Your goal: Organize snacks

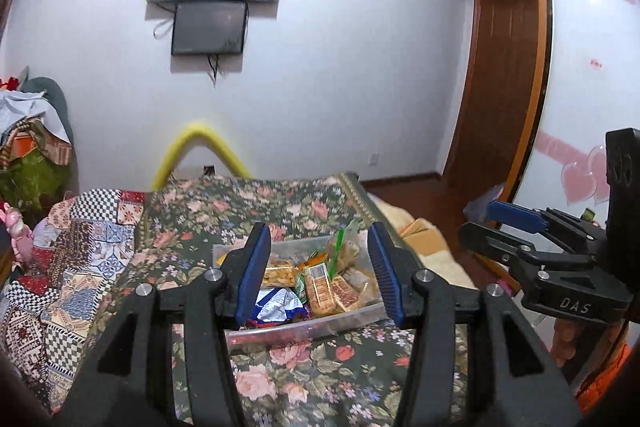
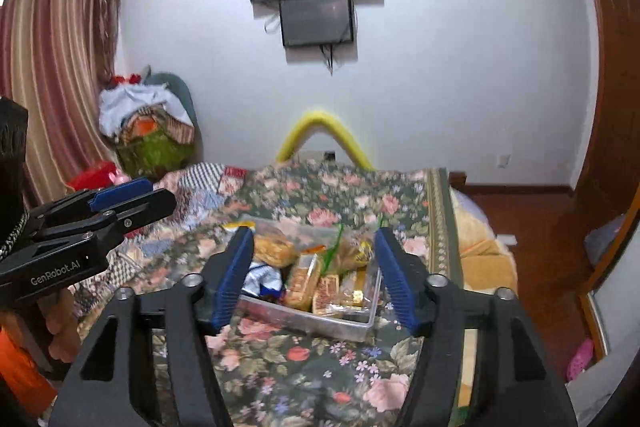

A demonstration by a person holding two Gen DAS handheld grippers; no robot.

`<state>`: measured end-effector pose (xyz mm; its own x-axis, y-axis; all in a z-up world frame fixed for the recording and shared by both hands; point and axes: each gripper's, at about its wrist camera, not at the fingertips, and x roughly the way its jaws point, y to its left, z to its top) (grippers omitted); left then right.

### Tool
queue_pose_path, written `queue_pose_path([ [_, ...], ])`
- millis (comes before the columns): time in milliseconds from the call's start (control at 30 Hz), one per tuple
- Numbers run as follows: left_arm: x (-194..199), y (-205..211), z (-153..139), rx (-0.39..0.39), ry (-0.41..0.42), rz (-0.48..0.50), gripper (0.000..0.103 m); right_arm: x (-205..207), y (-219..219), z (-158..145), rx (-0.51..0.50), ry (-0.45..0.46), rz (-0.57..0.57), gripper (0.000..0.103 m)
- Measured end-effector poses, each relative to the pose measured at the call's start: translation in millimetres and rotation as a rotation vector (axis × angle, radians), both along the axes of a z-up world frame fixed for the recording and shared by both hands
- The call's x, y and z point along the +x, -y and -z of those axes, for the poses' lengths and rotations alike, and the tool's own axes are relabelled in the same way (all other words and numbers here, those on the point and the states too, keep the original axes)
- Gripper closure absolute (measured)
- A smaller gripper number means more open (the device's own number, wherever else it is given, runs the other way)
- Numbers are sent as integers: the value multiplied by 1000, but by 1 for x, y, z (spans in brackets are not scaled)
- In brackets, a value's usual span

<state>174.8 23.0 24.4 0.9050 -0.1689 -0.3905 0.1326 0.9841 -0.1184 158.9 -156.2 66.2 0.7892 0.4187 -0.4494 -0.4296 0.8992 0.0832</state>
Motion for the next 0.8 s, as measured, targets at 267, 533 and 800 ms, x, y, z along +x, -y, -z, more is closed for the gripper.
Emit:
queue_pose_path([
  [267, -59, -7, -21, 16, 77, -44, 33, -51, 2, -20, 59, 60, 18, 19],
  [533, -89, -4, -22, 50, 129, -94, 9, -77, 1, -23, 45, 117, 67, 0],
  [800, -102, 0, -23, 53, 137, -95, 1, -89, -1, -23, 29, 147, 93, 0],
])
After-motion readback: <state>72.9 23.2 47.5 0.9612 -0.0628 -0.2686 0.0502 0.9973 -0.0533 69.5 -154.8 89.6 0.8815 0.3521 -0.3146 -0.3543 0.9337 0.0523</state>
